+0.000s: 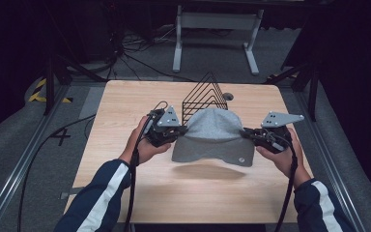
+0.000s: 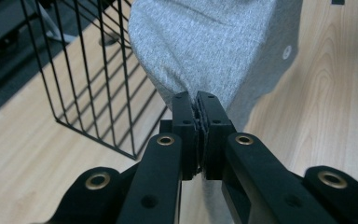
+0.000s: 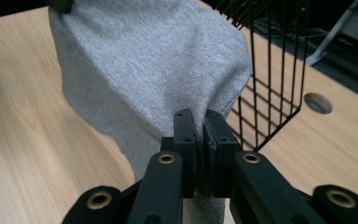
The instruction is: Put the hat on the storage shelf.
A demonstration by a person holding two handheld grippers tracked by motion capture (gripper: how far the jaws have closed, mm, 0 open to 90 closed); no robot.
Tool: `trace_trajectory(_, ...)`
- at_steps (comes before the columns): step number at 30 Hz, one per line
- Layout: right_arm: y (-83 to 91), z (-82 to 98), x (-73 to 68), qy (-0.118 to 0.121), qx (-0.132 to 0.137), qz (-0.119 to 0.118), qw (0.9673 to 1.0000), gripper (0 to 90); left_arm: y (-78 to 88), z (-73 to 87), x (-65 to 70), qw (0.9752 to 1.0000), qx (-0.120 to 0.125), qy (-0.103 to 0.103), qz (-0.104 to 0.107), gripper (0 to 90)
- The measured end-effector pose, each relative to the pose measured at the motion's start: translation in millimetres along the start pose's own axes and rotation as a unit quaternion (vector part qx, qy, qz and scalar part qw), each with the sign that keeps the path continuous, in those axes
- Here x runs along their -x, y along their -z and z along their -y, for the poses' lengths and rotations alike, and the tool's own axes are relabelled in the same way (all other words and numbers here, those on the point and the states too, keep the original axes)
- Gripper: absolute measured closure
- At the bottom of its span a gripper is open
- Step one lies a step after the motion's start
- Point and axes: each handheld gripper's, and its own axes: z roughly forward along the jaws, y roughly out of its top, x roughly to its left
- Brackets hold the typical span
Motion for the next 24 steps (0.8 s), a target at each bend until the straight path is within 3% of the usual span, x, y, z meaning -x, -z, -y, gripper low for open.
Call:
trace_trajectory(6, 10.6, -19.7, 4.5, 0.007, 0.017, 0.011, 0.9998, 85.3, 13.6, -20.6, -11.1, 0.9996, 0.024, -0.003, -0.016, 87.1)
trace_trajectory(15, 26.6, -51.1, 19.0, 0.01, 0.045, 0.03, 0.9985, 85.3, 30.1, -50.4, -34.0, 0.9973, 0.063, 0.014, -0.035, 87.1)
trace_trajectory(24, 34.2, -89.3, 40.2, 0.018, 0.063, 0.056, 0.9963, 85.4, 39.1, -76.3, -54.1, 0.996, 0.077, 0.018, -0.04, 87.1)
